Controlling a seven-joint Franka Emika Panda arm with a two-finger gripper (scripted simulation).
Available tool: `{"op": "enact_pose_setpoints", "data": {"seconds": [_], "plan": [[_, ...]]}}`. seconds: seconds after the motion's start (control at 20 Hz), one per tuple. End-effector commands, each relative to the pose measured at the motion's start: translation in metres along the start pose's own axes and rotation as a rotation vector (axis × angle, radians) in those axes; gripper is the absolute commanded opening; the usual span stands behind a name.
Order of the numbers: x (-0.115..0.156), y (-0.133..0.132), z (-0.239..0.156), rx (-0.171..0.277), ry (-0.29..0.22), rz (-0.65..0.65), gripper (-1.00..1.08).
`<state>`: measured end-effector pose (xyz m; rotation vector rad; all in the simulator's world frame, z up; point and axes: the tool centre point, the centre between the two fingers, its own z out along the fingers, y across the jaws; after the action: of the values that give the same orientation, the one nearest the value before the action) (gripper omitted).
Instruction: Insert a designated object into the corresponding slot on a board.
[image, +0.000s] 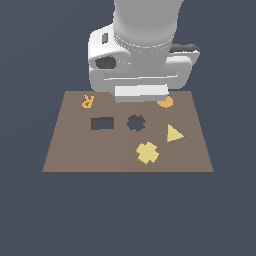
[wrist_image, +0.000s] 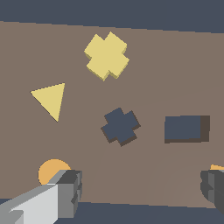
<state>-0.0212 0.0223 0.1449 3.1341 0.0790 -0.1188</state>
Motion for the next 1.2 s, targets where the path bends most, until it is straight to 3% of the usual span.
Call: {"op": "enact_pose_setpoints", "data": {"seconds": [0.0, 0.6, 1.15], "plan": [[0.000, 0.000, 0.000, 0.000, 0.000, 0.000, 1.00], [0.015, -0.009, 0.013, 0.004, 0.010, 0.086, 1.00], [0.061, -0.026, 0.046, 0.013, 0.037, 0.323, 1.00]]}}
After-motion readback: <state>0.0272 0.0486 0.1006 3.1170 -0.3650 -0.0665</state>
